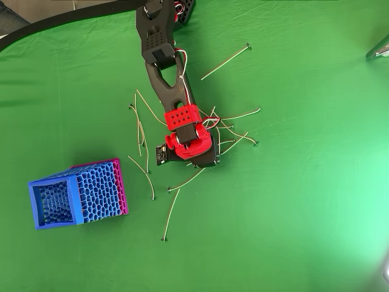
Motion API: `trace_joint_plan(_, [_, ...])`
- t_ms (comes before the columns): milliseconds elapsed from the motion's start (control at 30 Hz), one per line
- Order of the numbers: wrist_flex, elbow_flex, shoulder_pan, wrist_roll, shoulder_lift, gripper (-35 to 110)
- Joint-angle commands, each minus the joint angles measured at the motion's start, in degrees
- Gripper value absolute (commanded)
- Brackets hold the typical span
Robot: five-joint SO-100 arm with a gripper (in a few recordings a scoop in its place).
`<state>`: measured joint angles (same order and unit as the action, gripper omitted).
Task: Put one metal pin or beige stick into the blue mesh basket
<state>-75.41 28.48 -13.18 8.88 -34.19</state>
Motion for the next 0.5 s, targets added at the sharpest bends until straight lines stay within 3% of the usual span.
trace_joint_plan(0, [-0.2,-1.1,0.4,-0.4,-1.8,0])
trace_joint_plan(467, [-0.2,5.7,3.6,-1.2,-16.5,0])
